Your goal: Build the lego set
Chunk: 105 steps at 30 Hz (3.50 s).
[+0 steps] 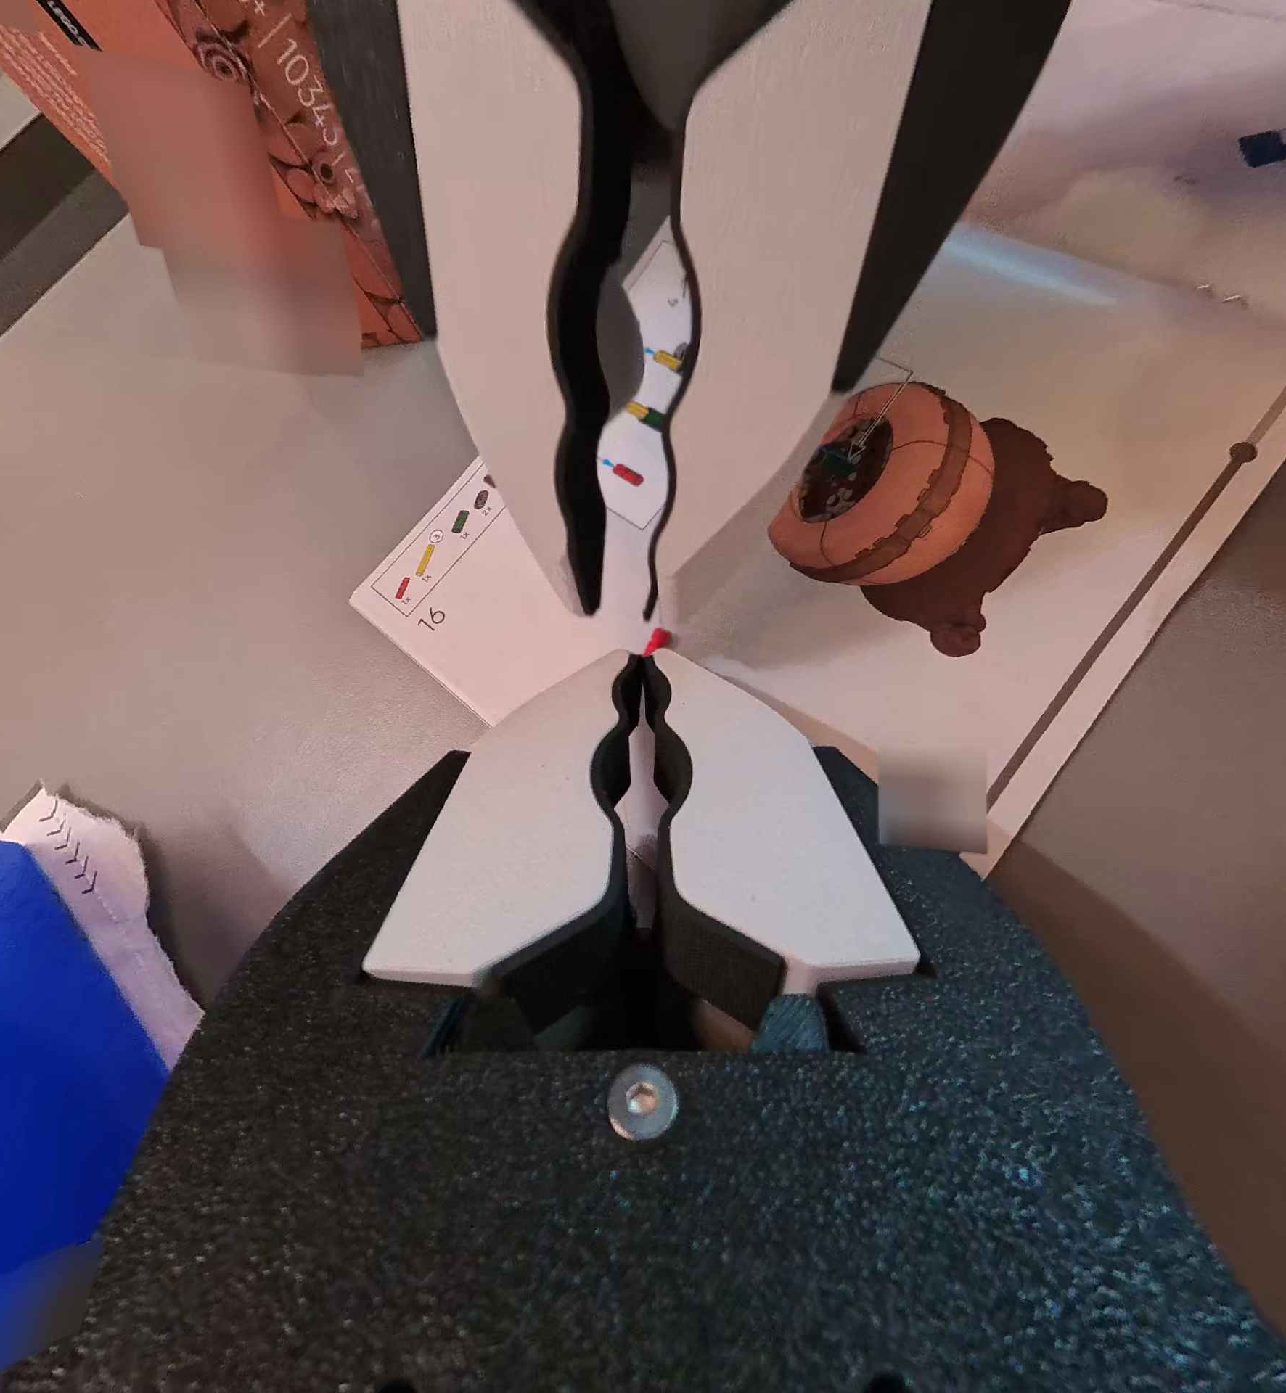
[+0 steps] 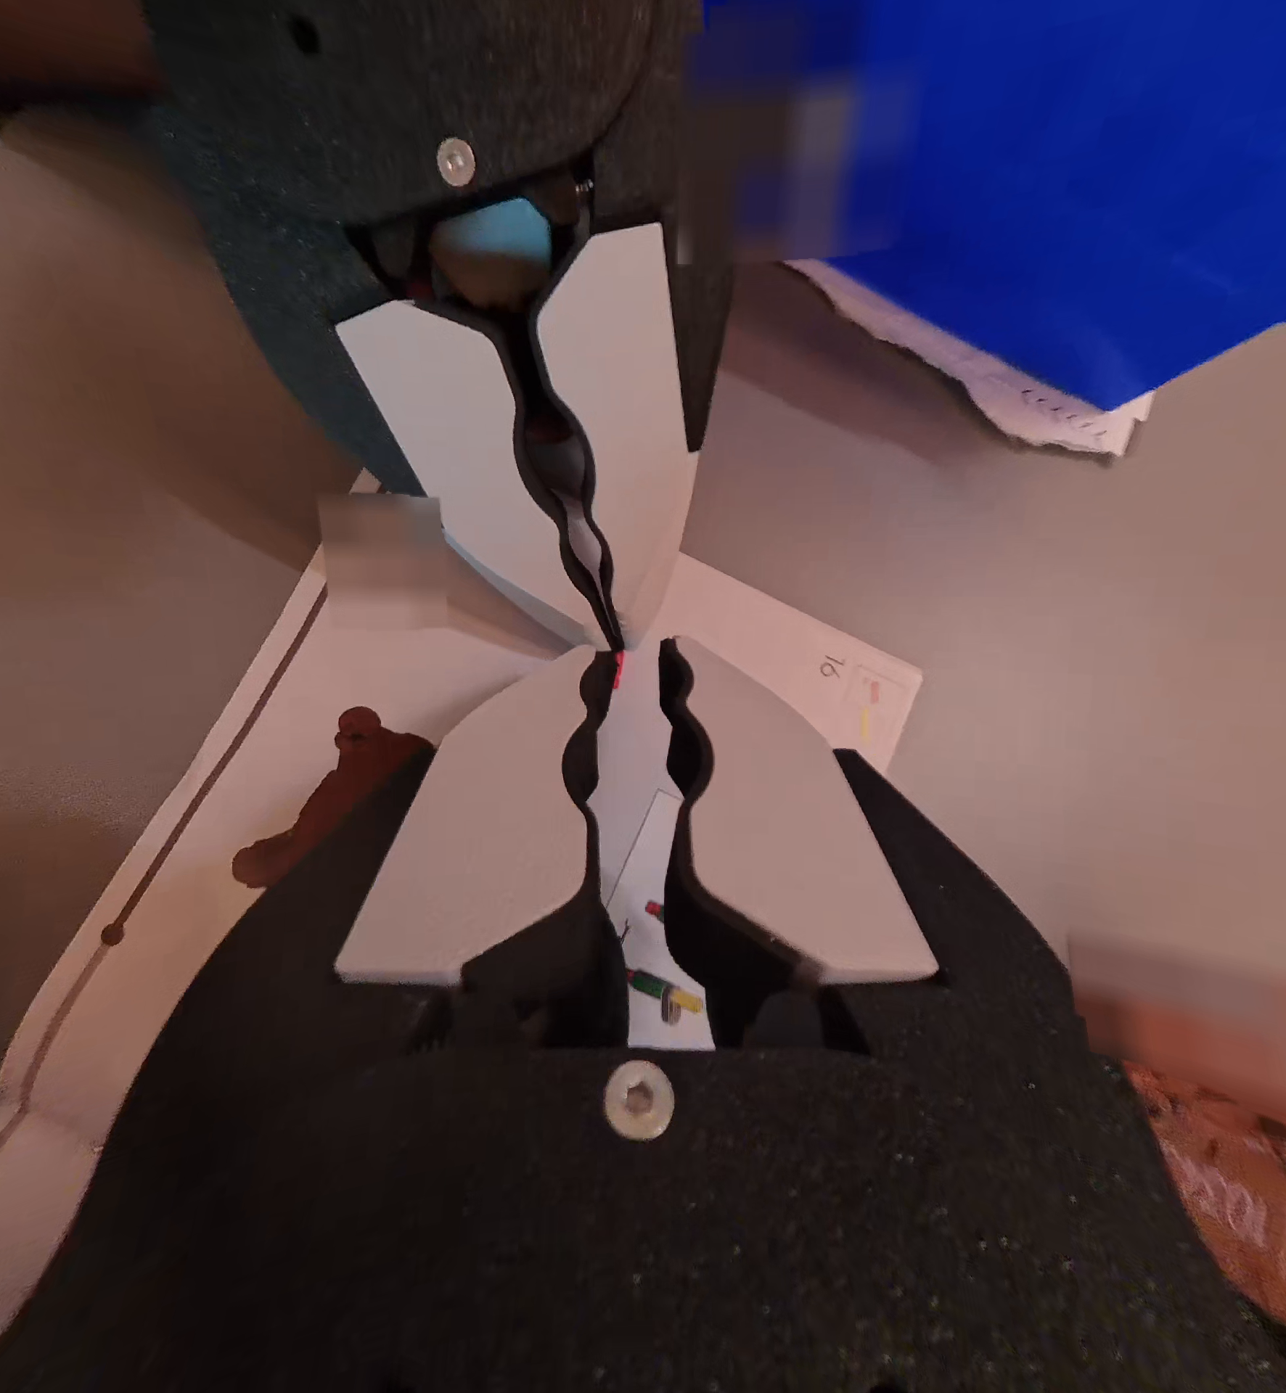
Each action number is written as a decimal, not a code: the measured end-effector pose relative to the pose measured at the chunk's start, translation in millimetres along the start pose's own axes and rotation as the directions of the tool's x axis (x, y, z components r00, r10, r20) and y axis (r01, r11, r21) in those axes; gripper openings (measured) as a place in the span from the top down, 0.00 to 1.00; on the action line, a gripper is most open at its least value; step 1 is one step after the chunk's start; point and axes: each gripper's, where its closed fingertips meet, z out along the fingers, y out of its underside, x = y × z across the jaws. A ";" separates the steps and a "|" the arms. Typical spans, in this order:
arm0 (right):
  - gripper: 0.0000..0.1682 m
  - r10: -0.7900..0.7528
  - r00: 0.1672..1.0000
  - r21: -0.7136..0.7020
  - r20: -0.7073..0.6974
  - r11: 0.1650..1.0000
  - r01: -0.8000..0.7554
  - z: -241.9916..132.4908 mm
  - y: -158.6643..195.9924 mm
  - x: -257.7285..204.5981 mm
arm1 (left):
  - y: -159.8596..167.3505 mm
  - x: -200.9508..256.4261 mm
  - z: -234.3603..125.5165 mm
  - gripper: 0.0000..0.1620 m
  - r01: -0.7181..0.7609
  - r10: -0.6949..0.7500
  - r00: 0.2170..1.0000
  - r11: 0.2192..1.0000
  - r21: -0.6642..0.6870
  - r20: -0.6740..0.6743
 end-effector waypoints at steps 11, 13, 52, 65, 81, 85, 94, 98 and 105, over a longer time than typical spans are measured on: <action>0.82 0.156 0.928 0.541 -0.339 0.839 0.057 -125.9 -53.6 -20.3 | -18.7 -6.2 -17.6 0.96 0.017 -0.020 0.999 0.995 0.096 0.034; 0.80 0.208 0.899 0.630 -0.384 0.771 0.091 -151.3 -59.7 -30.7 | -28.0 -10.0 -23.4 0.94 0.016 -0.024 0.998 0.990 0.138 0.063; 1.00 0.423 0.154 0.437 -0.893 0.897 0.072 -376.4 100.8 -274.4 | -148.0 35.4 -76.3 0.84 -0.110 -0.010 0.981 0.795 0.597 0.193; 0.89 0.414 0.137 0.404 -0.900 0.910 -0.097 -384.0 136.9 -276.0 | -153.5 31.1 -59.0 0.84 -0.132 0.035 0.982 0.830 0.542 0.186; 0.79 0.612 0.220 0.212 -0.759 0.552 -0.806 -325.5 232.7 -296.2 | -133.0 24.0 -63.9 0.78 -0.113 0.054 0.990 0.870 0.480 0.134; 0.81 0.655 0.173 0.187 -0.735 0.442 -0.877 -313.8 246.9 -304.8 | -127.5 19.8 -77.1 0.77 -0.081 0.033 0.994 0.862 0.501 0.103; 0.84 0.655 0.218 0.135 -0.724 0.444 -0.886 -319.8 241.8 -303.5 | -124.0 16.3 -77.0 0.77 -0.022 -0.013 0.998 0.834 0.551 0.059; 0.87 0.583 0.392 0.107 -0.711 0.641 -0.760 -338.5 206.6 -283.7 | -131.8 16.5 -71.5 0.77 -0.034 0.007 0.999 0.833 0.552 0.051; 0.93 0.487 0.585 -0.042 -0.648 0.744 -0.666 -337.7 226.4 -202.0 | -140.4 18.2 -59.9 0.77 -0.055 0.031 0.998 0.846 0.530 0.053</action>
